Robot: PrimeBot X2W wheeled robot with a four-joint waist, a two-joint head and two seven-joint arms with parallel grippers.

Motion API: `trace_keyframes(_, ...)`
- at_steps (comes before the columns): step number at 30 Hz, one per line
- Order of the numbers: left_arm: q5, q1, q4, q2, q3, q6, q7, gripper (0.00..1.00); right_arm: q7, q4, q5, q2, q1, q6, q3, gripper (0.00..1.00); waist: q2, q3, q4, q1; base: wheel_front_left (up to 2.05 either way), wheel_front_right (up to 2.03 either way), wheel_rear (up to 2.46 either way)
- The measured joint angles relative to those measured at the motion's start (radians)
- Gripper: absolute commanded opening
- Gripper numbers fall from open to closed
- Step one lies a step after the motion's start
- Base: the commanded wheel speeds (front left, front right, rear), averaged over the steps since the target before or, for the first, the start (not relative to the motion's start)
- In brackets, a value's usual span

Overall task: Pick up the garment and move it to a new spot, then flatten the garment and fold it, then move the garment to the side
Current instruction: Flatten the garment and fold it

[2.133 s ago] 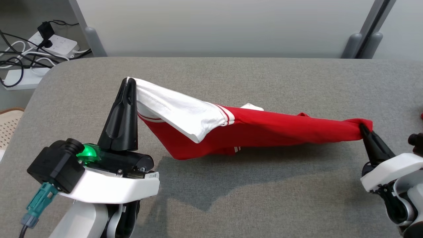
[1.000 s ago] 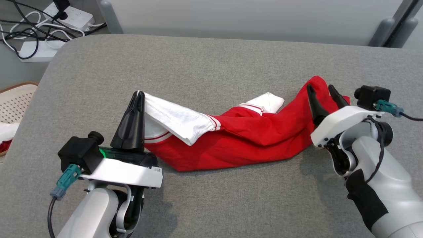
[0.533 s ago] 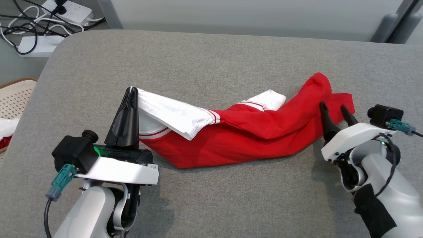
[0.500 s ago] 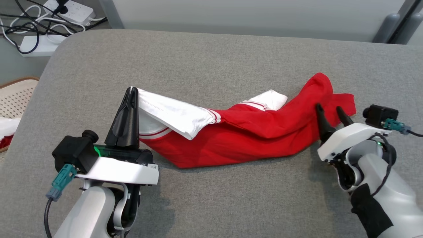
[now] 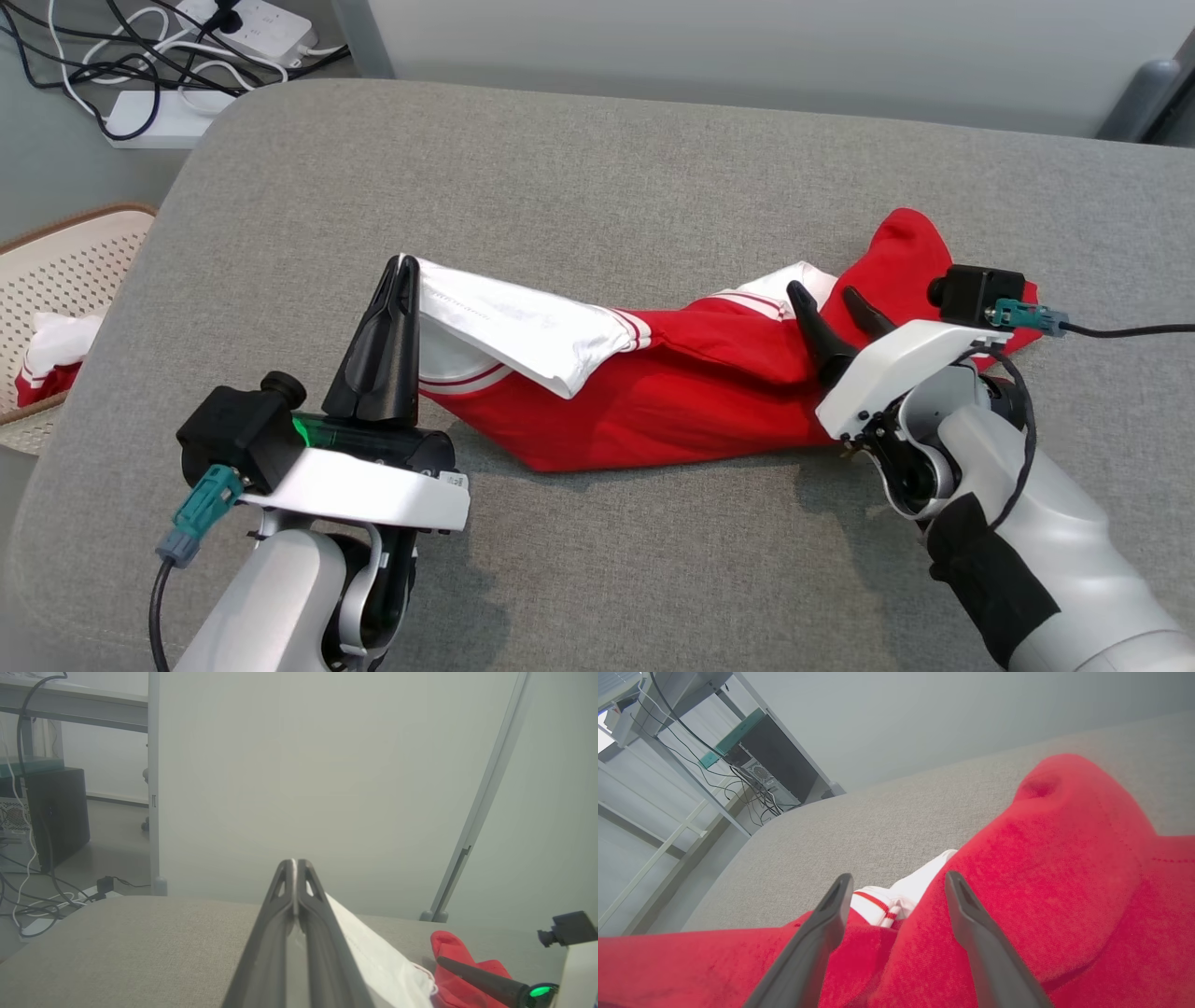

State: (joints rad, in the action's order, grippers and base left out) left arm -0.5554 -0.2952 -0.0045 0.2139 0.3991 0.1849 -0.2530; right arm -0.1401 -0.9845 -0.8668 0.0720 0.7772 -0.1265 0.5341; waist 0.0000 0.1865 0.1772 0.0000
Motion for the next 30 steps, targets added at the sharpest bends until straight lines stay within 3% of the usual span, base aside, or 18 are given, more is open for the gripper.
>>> trace_keyframes(11,0.013,0.001,-0.004,0.000,-0.021,0.001,0.000,0.00,-0.055,-0.073,-0.052,0.097,0.005,0.000,0.030,1.00,0.0000,-0.006,-0.013,0.0000,0.00,0.00,0.00)
trace_keyframes(20,0.053,0.001,-0.026,0.006,-0.050,0.006,0.000,0.00,-0.049,-0.154,-0.073,0.102,0.019,0.000,0.037,1.00,0.0000,0.014,-0.010,0.0000,0.00,0.00,0.00)
trace_keyframes(30,0.060,0.000,-0.021,-0.002,-0.042,0.001,0.000,0.00,-0.006,-0.233,-0.091,0.090,0.099,0.000,0.054,1.00,0.0000,0.047,0.037,0.0000,0.00,0.00,0.00)
